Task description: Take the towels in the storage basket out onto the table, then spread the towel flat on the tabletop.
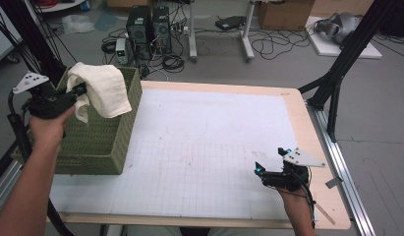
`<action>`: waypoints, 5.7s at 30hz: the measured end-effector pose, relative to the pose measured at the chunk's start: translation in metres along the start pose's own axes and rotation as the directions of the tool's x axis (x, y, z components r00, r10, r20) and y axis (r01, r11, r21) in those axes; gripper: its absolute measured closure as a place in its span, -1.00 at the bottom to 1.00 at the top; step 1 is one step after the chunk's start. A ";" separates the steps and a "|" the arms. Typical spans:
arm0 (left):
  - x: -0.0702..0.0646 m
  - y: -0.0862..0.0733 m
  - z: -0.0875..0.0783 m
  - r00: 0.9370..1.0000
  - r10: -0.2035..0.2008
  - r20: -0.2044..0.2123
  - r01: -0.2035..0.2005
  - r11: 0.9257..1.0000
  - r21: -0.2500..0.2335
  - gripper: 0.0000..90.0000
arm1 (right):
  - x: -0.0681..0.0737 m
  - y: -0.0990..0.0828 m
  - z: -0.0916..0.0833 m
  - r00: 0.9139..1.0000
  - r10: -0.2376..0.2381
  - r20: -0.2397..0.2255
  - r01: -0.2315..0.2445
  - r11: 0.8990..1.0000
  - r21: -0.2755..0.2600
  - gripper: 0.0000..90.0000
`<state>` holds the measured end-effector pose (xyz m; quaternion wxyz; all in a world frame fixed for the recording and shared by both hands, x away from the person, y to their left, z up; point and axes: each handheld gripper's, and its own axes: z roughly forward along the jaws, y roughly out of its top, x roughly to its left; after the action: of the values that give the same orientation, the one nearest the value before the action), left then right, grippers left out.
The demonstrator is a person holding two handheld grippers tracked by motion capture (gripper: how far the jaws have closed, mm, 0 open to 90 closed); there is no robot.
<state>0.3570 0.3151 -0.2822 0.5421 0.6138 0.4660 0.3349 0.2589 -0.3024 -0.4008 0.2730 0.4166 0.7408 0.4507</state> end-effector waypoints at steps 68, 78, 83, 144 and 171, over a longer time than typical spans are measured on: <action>-0.248 -0.160 0.132 0.914 0.149 0.377 -0.285 0.898 0.335 0.16 | -0.003 -0.002 0.001 1.000 -0.005 -0.005 0.005 1.000 0.005 -0.90; -0.218 -0.145 0.108 0.935 0.081 0.345 -0.178 0.949 0.261 -0.52 | -0.004 -0.003 0.001 1.000 -0.003 0.000 0.003 1.000 0.011 -0.90; -0.193 -0.136 0.086 0.930 0.060 0.362 -0.137 0.972 0.191 -0.54 | -0.003 -0.003 0.001 1.000 -0.006 0.000 0.006 1.000 0.015 -0.90; -0.150 -0.150 0.039 0.948 0.086 0.307 -0.128 0.985 0.119 -0.59 | 0.038 0.029 0.049 0.978 -0.088 -0.188 0.097 0.995 0.039 -0.91; -0.145 -0.154 0.040 0.951 0.094 0.293 -0.140 0.980 0.139 -0.58 | 0.116 0.074 0.159 0.863 -0.278 -0.421 0.358 0.926 0.123 -0.30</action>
<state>0.3120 0.1624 -0.4261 0.5321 0.7234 0.3709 0.2366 0.3515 -0.1140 -0.4089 0.1458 0.2132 0.8799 0.3987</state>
